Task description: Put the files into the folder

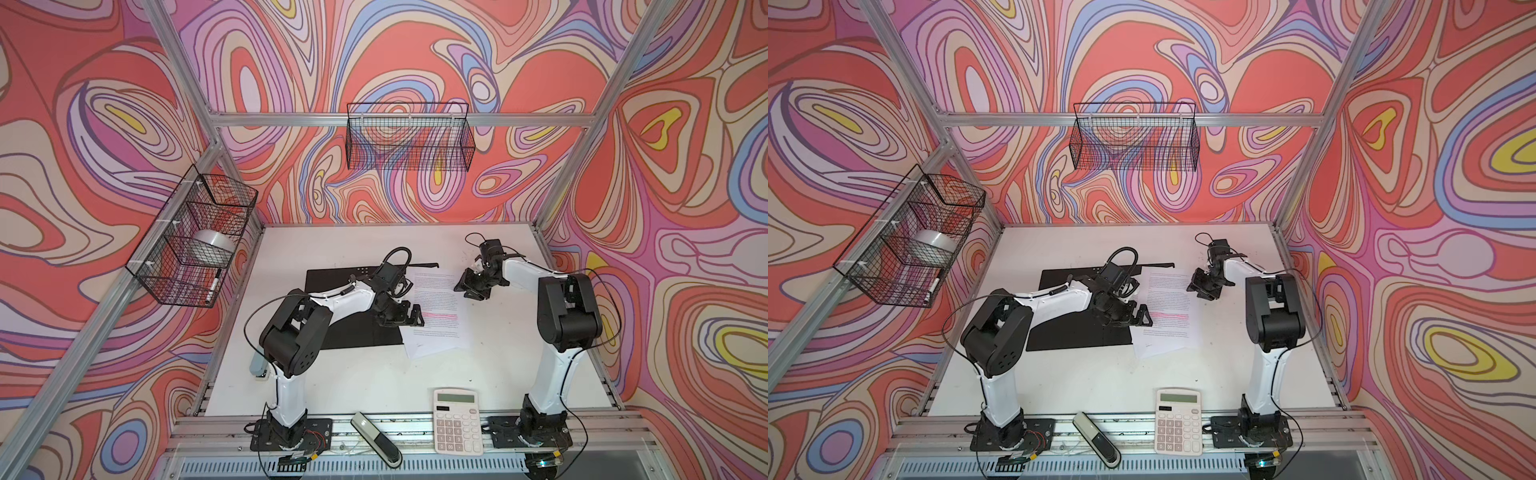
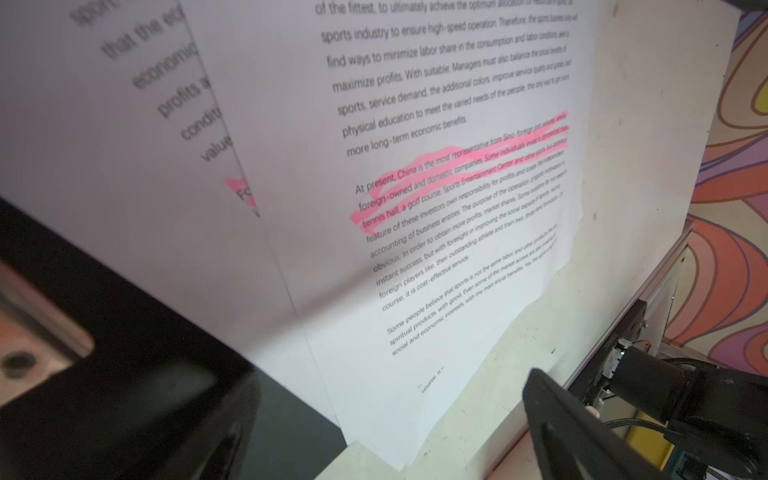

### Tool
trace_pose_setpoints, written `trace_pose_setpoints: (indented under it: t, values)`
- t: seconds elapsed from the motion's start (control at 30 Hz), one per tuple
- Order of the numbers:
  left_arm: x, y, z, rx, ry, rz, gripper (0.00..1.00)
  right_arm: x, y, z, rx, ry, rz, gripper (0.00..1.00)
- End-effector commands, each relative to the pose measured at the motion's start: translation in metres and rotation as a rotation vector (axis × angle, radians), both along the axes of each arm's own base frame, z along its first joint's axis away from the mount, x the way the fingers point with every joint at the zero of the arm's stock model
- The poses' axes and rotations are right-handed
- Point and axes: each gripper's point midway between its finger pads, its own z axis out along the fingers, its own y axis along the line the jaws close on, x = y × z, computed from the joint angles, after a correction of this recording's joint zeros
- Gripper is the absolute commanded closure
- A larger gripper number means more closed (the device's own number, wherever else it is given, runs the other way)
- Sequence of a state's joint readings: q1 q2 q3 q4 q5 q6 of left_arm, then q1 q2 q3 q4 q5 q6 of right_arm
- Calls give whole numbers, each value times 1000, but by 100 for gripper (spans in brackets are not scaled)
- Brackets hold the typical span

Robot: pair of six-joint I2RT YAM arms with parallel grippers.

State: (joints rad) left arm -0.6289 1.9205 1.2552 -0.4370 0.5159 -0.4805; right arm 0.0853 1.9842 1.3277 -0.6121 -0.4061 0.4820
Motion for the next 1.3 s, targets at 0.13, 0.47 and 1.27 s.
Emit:
trace_pose_setpoints:
  t: [0.13, 0.47, 1.27]
  values:
    - [14, -7, -17, 31, 16, 19, 0, 0, -5, -3, 1, -18, 7, 54]
    - [23, -10, 5, 37, -4, 32, 0, 2, -12, 3, -8, -31, 1, 54]
    - [81, 81, 62, 147, -172, 164, 0, -1, -33, 26, -100, -63, -23, 47]
